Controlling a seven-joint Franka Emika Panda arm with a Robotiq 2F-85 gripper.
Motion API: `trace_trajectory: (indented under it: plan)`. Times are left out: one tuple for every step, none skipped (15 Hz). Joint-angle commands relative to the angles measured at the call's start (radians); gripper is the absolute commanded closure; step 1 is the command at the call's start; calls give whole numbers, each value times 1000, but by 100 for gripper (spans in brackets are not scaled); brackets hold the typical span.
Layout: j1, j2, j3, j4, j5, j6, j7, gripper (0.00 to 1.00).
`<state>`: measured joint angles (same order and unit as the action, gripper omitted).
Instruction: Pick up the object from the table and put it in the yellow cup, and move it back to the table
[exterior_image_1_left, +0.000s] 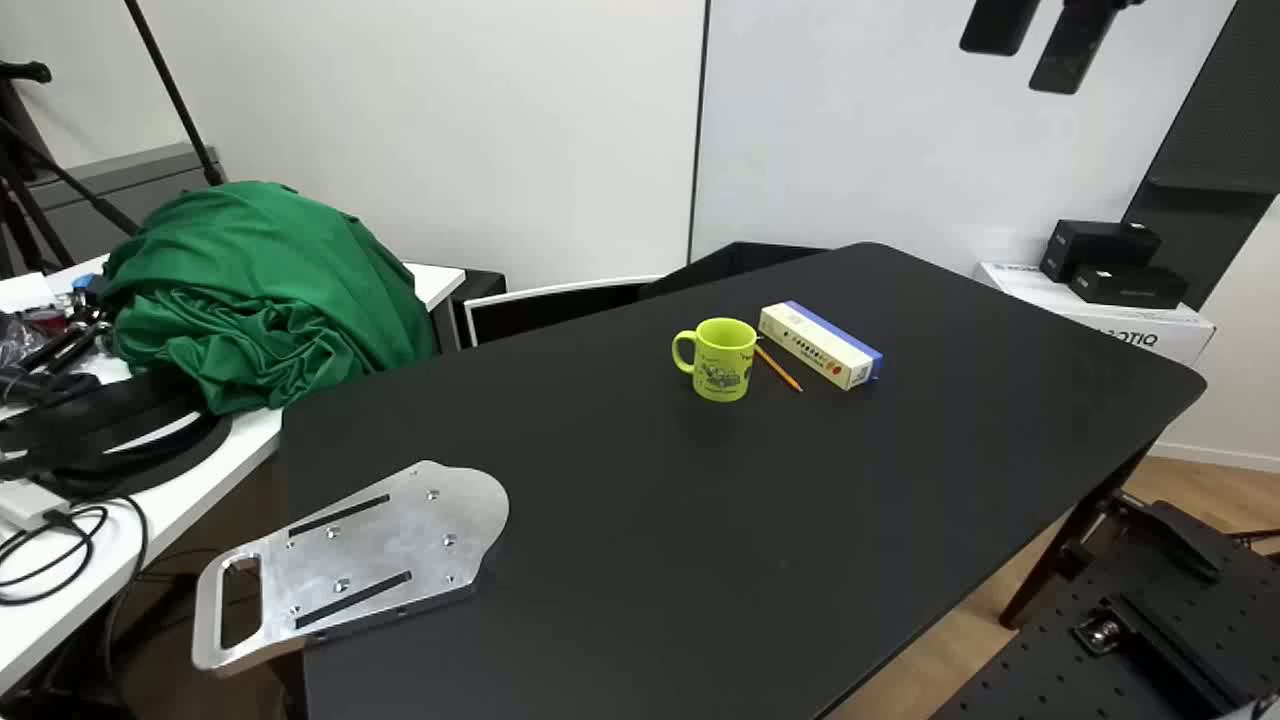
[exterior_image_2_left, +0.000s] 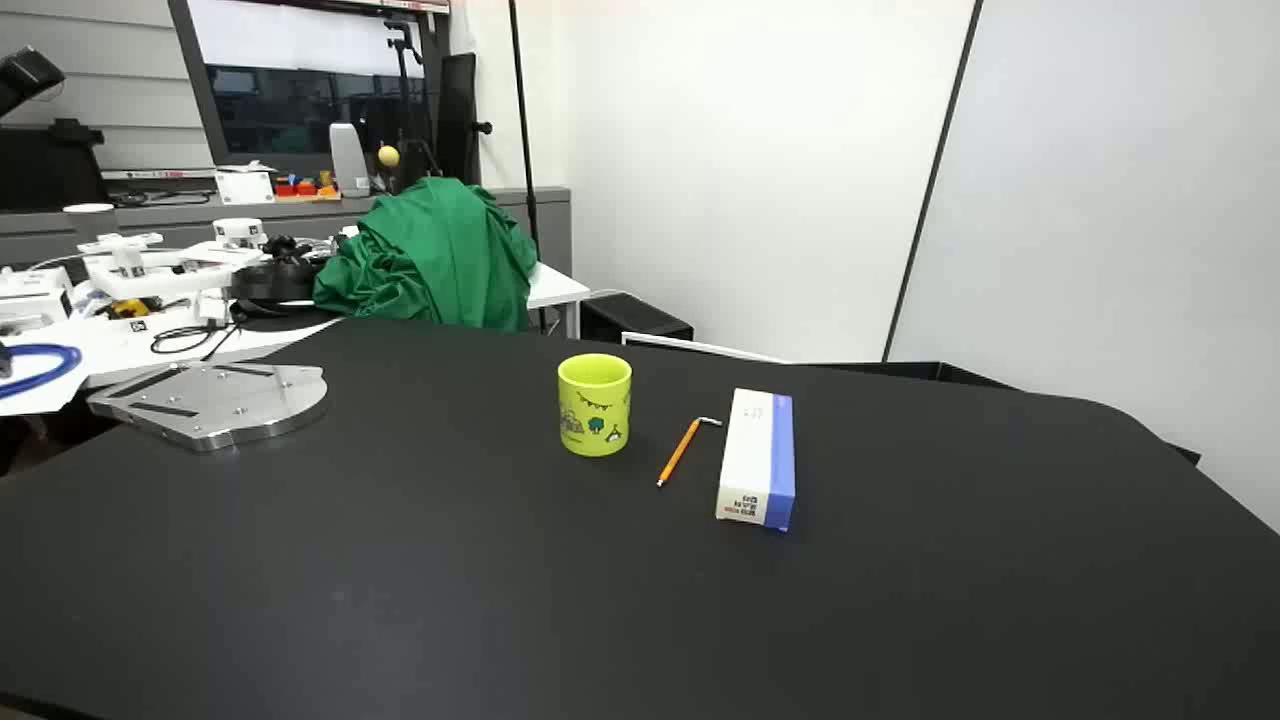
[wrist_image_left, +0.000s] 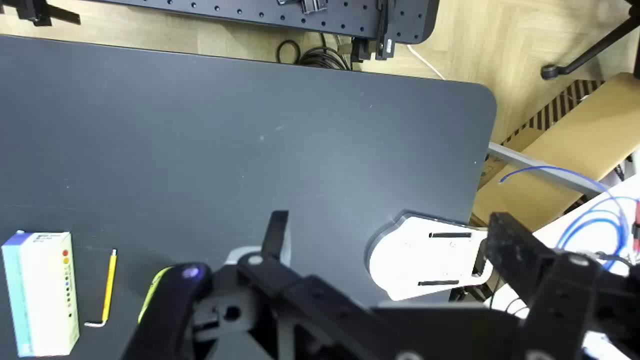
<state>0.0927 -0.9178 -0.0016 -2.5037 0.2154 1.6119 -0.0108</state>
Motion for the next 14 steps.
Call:
trace_trajectory:
  plan:
    - [-15, 1, 9, 3, 7, -5, -9, 0]
    - [-15, 1, 9, 3, 7, -5, -9, 0]
    - [-15, 1, 9, 3, 7, -5, -9, 0]
    - [-15, 1, 9, 3, 7, -5, -9, 0]
    - [-15, 1, 9, 3, 7, -5, -9, 0]
    - [-15, 1, 9, 3, 7, -5, -9, 0]
    - [-15, 1, 9, 3, 7, -5, -9, 0]
    - [-15, 1, 9, 3, 7, -5, -9, 0]
    - [-14, 22, 5, 6, 4, 26, -30, 0]
    - [-19, 38, 9, 6, -3, 56, -37, 0]
    - [-21, 59, 9, 6, -8, 93, -46, 0]
    - [-26, 88, 9, 4, -16, 147, -59, 0]
    - [-28, 120, 6, 4, -22, 197, -70, 0]
    - [-33, 159, 4, 5, -29, 257, -80, 0]
